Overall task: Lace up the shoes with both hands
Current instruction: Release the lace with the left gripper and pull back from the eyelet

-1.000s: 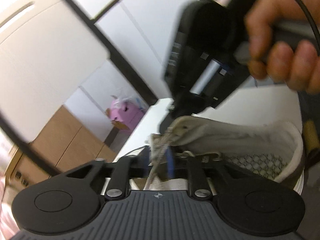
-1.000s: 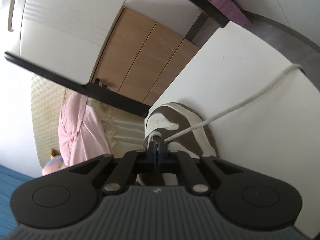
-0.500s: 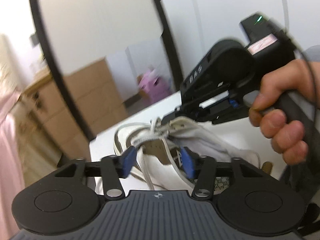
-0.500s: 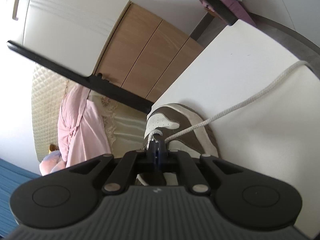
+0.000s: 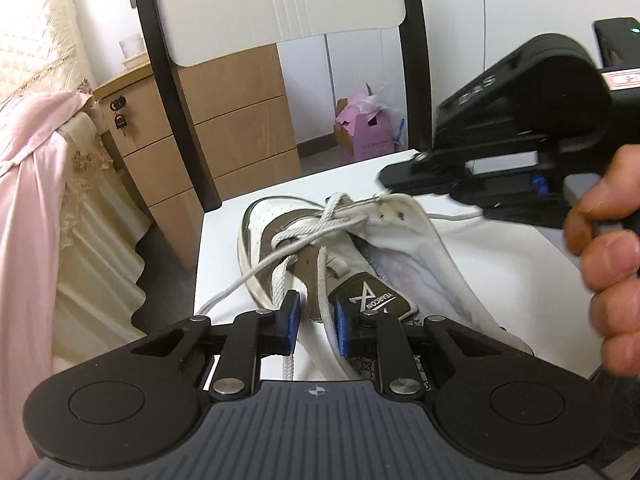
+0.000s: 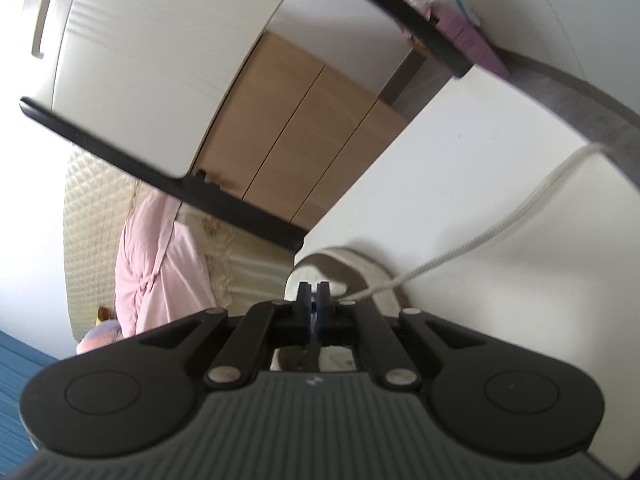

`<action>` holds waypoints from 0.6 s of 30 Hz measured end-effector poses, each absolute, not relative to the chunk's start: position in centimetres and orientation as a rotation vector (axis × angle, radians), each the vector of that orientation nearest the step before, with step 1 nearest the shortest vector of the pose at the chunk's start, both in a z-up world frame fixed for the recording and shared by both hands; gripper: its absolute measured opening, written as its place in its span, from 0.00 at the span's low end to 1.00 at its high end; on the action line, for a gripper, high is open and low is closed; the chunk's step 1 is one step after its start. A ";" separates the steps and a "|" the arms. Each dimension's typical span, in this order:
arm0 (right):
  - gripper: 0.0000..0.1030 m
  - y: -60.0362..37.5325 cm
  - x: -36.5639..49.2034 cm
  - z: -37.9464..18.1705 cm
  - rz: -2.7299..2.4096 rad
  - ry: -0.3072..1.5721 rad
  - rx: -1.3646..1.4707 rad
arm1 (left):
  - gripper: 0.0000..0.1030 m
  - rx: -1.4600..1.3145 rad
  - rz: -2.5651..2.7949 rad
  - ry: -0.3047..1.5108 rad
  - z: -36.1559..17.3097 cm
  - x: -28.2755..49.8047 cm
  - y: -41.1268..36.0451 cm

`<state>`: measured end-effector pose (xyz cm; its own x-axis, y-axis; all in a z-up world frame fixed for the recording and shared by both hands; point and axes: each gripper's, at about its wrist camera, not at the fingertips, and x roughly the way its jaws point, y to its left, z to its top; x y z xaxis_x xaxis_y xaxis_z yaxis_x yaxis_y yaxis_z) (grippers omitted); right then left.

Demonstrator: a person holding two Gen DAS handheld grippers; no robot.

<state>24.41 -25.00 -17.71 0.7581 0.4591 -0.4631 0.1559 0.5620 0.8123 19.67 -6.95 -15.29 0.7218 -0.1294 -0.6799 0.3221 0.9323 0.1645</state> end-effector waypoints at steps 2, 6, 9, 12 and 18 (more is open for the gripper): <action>0.02 -25.8 24.2 -17.7 0.180 0.703 0.979 | 0.21 0.276 -0.251 0.730 -15.7 20.1 -6.9; 0.02 -27.4 23.7 -18.0 0.133 0.689 0.998 | 0.22 0.251 -0.261 0.751 -16.2 20.5 -6.4; 0.03 -27.7 23.5 -17.5 0.128 0.686 0.938 | 0.22 0.234 -0.271 0.762 -16.4 20.6 -6.2; 0.03 -27.6 23.3 -17.1 0.140 0.690 0.886 | 0.23 0.224 -0.265 0.765 -16.4 20.5 -6.1; 0.07 -27.0 22.7 -16.3 0.179 0.688 0.800 | 0.62 0.185 -0.242 0.739 -15.9 20.2 -5.3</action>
